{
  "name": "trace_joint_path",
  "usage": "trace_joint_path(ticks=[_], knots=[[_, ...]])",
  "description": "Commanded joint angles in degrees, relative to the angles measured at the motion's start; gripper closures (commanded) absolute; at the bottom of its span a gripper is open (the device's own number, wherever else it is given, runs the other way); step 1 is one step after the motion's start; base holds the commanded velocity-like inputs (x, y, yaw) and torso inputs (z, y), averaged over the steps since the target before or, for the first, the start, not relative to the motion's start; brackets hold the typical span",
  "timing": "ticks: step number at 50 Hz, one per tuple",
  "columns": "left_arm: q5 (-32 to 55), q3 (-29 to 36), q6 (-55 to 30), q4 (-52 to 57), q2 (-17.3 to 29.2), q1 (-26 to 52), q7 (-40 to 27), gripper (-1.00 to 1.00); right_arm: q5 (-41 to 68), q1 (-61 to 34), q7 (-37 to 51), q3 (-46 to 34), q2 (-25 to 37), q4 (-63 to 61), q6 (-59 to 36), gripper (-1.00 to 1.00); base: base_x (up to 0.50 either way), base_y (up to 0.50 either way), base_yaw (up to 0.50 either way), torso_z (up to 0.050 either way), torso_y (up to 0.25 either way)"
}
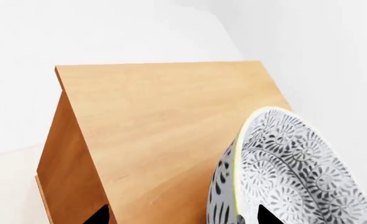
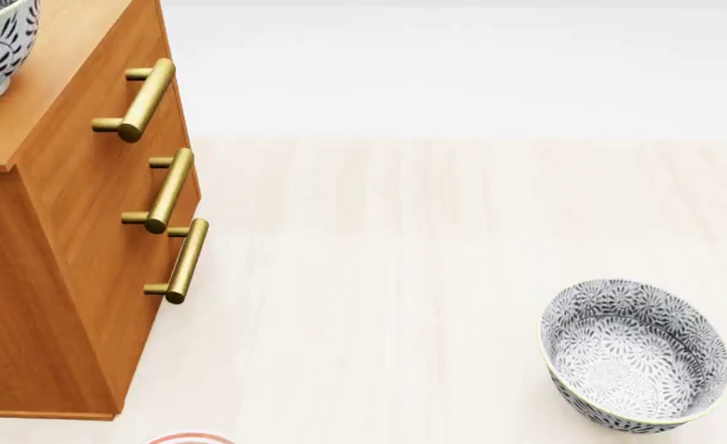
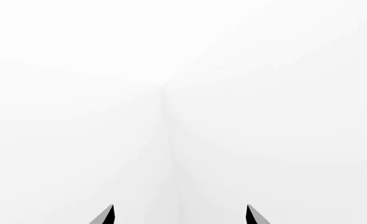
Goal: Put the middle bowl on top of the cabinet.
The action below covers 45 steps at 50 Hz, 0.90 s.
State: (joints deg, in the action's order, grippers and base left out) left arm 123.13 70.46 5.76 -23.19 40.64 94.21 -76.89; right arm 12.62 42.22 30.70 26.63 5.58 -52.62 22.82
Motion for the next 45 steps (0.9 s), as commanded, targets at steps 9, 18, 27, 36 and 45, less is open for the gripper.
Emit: trace_joint_path(ticks=[9, 18, 27, 36, 45], knots=[[-6.4, 2.2, -1.9, 5.2, 1.8, 6.1, -3.8, -1.0, -0.1, -0.3, -0.1, -0.1, 0.0, -0.1, -0.3, -1.0, 0.0, 0.0, 0.0, 0.0, 0.0], [-10.2, 3.3, -3.2, 9.1, 3.3, 8.9, -4.4, -1.0, -0.1, -0.3, -0.1, -0.1, 0.0, 0.1, 0.0, -1.0, 0.0, 0.0, 0.0, 0.0, 0.0], [-14.6, 3.6, -3.4, 14.1, 4.4, 9.8, 0.8, -1.0, -0.3, -0.3, -0.1, -0.1, 0.1, 0.0, -0.2, -1.0, 0.0, 0.0, 0.0, 0.0, 0.0], [-23.4, 5.7, -3.7, 19.4, 5.6, 11.8, 3.3, -1.0, 0.2, 0.0, -0.6, 0.4, -0.1, 0.4, 0.5, -1.0, 0.0, 0.0, 0.0, 0.0, 0.0], [-29.9, 6.4, -1.2, 22.1, 5.8, 11.1, 7.9, -1.0, 0.6, 0.2, -1.0, 0.9, -0.3, 0.3, 0.7, -1.0, 0.0, 0.0, 0.0, 0.0, 0.0]])
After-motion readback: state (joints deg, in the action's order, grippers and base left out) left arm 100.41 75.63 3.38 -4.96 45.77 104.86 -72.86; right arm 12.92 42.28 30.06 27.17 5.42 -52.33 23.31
